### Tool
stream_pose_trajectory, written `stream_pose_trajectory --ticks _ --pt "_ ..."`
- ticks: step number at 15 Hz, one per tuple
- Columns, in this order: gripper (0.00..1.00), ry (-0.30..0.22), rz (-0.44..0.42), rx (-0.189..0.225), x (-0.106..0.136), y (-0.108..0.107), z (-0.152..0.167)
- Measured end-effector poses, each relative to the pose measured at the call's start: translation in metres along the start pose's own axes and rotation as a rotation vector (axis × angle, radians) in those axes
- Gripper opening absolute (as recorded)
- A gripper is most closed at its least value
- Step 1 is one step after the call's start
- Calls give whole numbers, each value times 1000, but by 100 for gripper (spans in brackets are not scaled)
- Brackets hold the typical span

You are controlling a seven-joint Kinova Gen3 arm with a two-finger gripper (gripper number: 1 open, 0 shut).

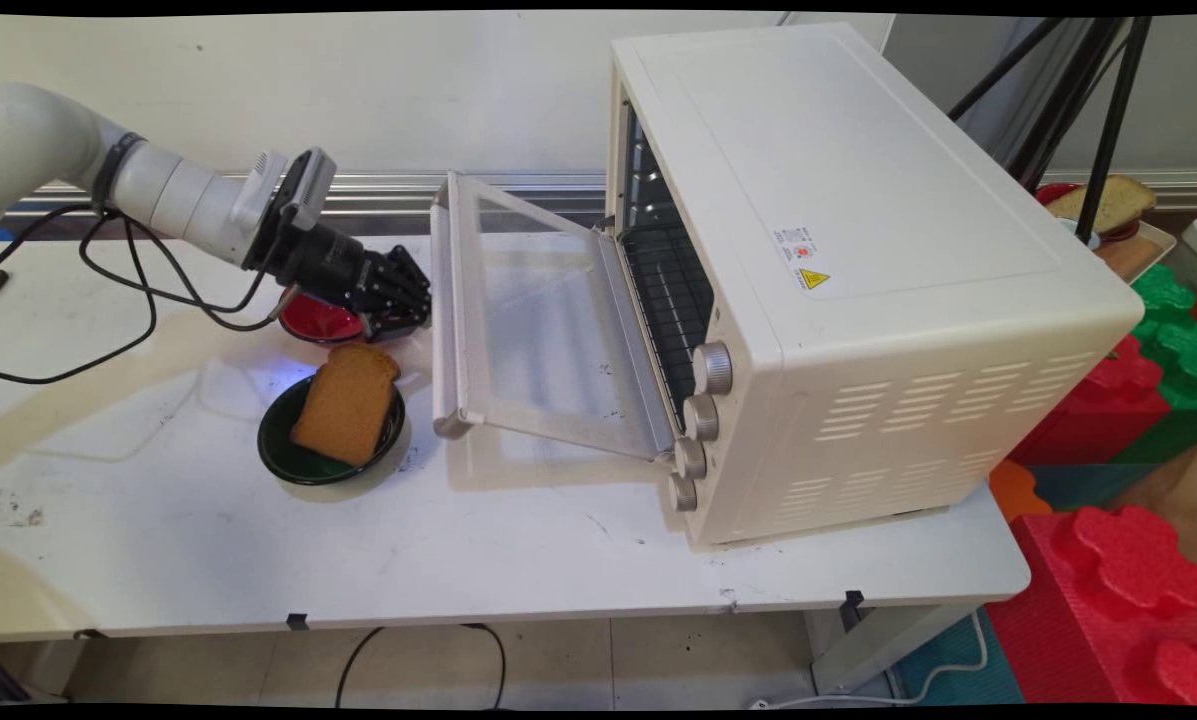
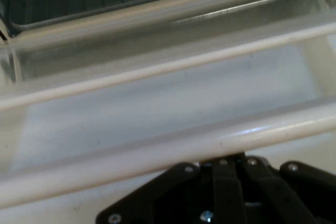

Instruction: Close the oven

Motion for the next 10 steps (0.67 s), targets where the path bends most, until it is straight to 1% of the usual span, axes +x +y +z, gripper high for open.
stream_pose_trajectory --ticks 5,6,10 --pt "0 112 15 13 16 -4 -4" --pt "0 142 20 16 22 -6 -4" --pt "0 213 25 27 37 -11 -1"
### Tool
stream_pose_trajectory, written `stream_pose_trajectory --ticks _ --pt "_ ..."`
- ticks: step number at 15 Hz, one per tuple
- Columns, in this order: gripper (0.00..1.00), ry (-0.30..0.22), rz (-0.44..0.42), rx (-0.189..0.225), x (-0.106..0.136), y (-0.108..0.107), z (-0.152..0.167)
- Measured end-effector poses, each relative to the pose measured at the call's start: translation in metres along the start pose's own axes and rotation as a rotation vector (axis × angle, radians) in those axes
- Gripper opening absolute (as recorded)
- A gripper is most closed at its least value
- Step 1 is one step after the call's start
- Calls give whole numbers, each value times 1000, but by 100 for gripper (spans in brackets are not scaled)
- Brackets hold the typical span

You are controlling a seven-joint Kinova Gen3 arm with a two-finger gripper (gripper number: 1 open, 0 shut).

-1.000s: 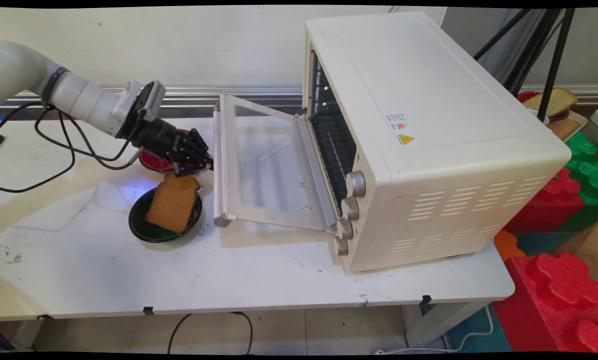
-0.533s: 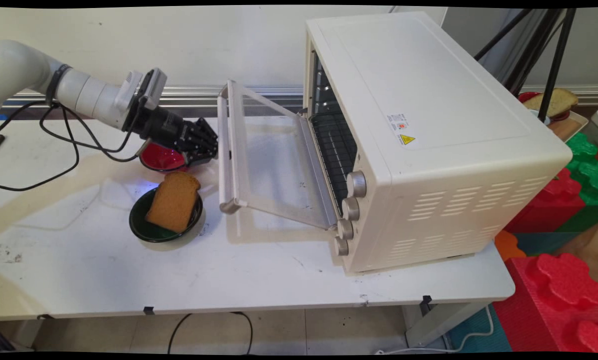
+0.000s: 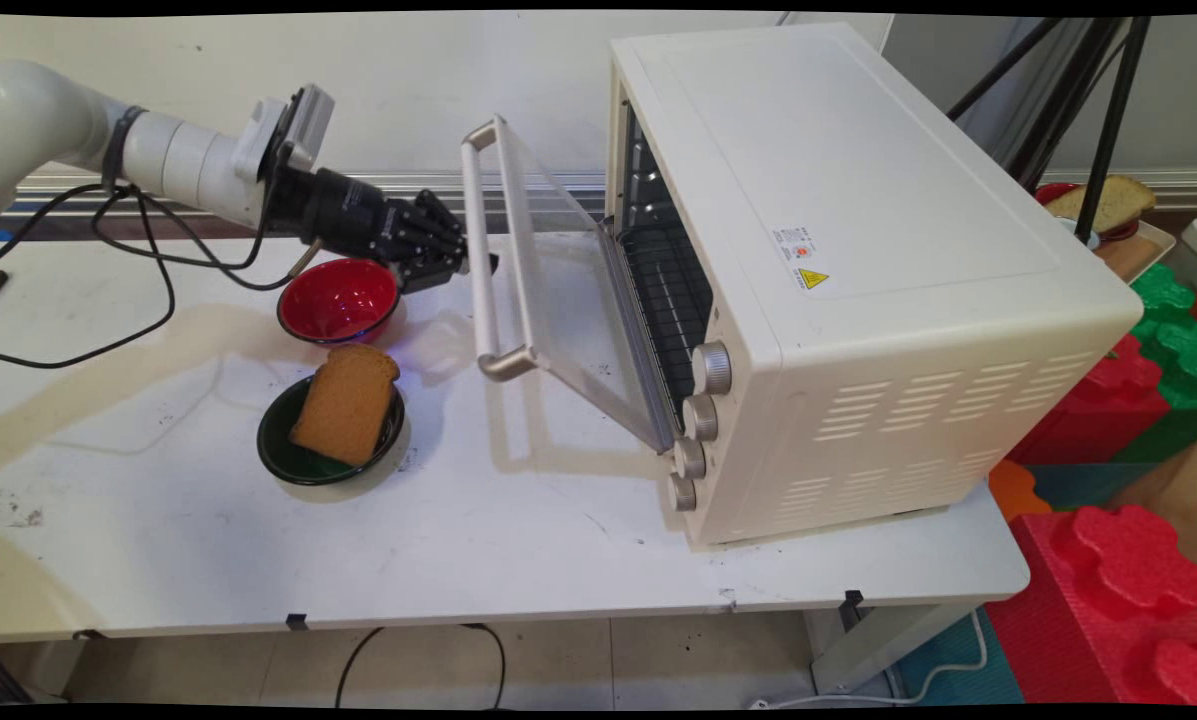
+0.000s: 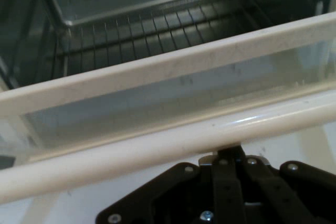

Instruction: Close the oven

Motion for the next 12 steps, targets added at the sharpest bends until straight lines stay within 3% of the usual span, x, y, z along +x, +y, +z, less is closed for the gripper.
stream_pose_trajectory --ticks 4,12 --pt "0 41 10 8 10 -5 10" --pt "0 47 46 17 10 -6 7"
